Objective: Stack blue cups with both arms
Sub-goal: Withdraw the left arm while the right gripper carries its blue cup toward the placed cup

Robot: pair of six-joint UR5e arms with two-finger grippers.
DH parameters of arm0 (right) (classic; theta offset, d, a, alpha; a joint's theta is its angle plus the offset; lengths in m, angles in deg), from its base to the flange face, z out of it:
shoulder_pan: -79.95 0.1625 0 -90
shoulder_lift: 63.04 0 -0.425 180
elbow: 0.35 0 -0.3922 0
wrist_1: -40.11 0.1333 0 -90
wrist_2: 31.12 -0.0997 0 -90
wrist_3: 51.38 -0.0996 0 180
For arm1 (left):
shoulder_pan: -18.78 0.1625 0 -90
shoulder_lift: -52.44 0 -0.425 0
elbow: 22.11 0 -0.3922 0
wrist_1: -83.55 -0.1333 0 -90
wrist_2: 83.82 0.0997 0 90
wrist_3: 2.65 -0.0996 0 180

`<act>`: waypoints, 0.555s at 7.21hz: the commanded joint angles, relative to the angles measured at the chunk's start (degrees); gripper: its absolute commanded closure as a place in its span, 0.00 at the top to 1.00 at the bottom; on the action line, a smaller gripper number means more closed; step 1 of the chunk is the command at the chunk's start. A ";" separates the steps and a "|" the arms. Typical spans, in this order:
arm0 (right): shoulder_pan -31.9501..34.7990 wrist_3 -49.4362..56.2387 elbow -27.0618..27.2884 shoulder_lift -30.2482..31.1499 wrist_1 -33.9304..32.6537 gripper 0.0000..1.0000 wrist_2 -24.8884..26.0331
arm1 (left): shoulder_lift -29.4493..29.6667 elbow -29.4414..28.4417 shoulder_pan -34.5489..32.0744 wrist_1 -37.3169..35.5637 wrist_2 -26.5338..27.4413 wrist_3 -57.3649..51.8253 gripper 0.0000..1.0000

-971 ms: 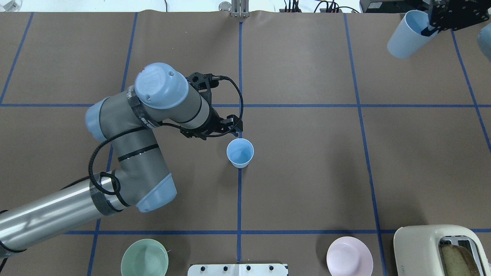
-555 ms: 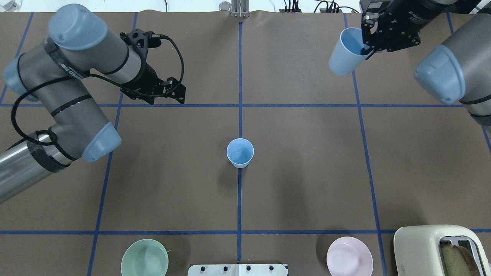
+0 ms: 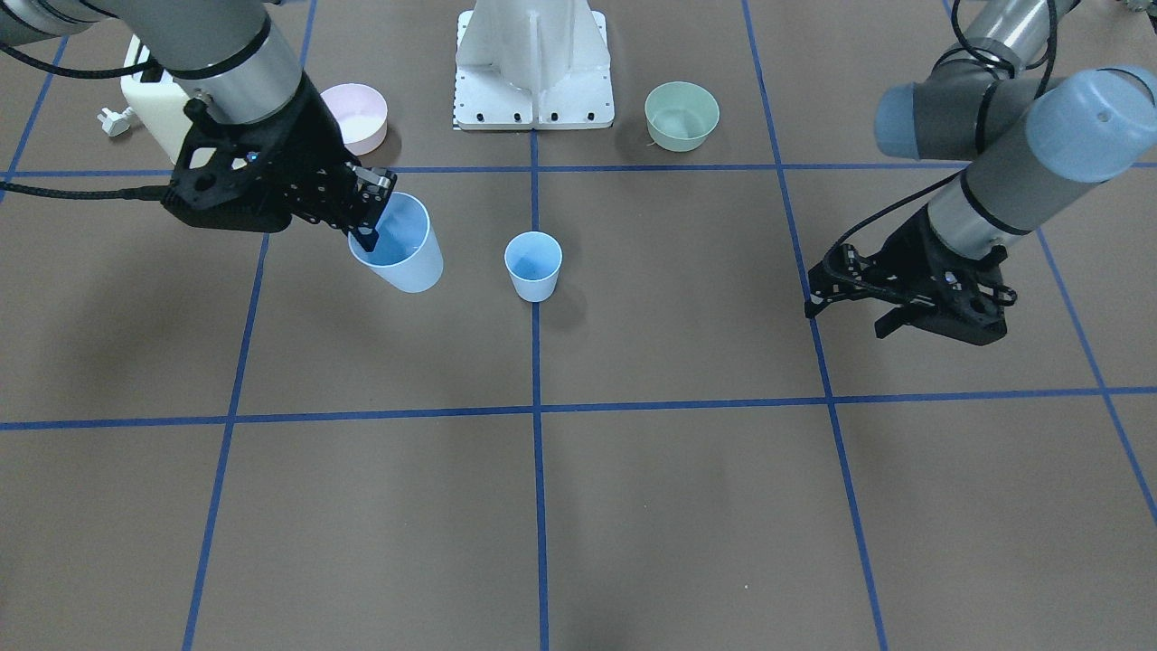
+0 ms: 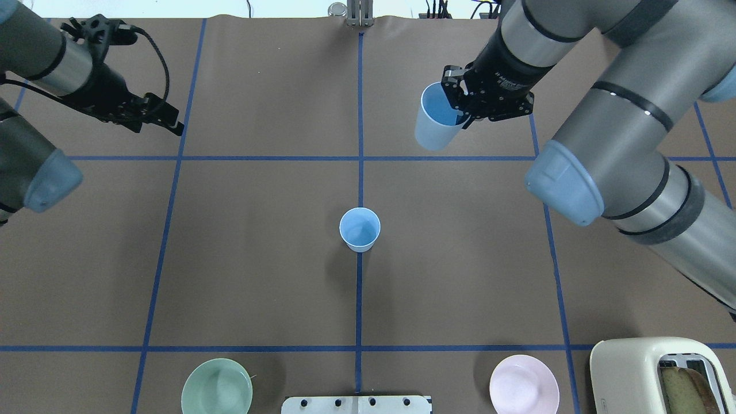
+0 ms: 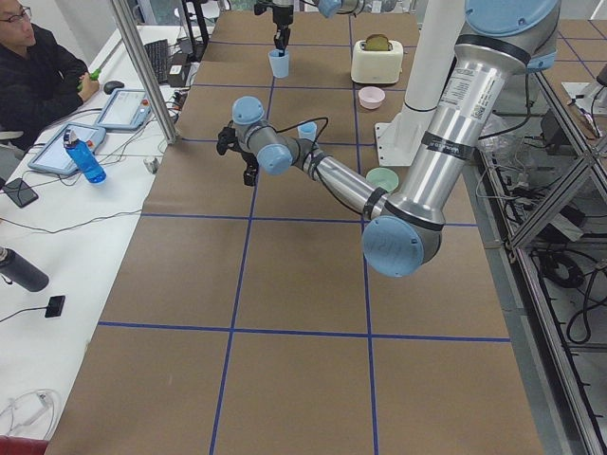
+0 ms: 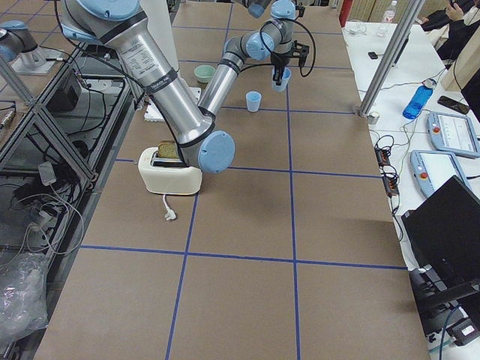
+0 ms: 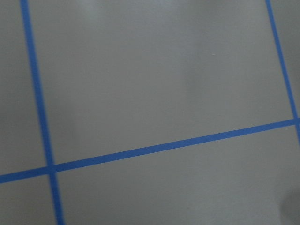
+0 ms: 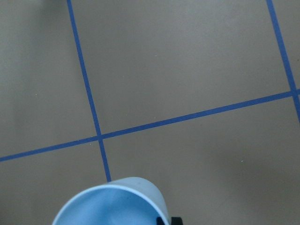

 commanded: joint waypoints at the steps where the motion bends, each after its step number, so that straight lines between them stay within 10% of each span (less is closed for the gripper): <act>1: -6.32 -4.06 -0.39 -1.55 0.24 0.00 6.16 | -4.80 0.15 -4.66 1.52 -2.47 -7.04 0.98; 4: -11.61 -6.70 -1.79 -1.73 2.16 0.00 11.02 | -8.25 0.06 -8.17 4.69 -5.27 -8.38 0.98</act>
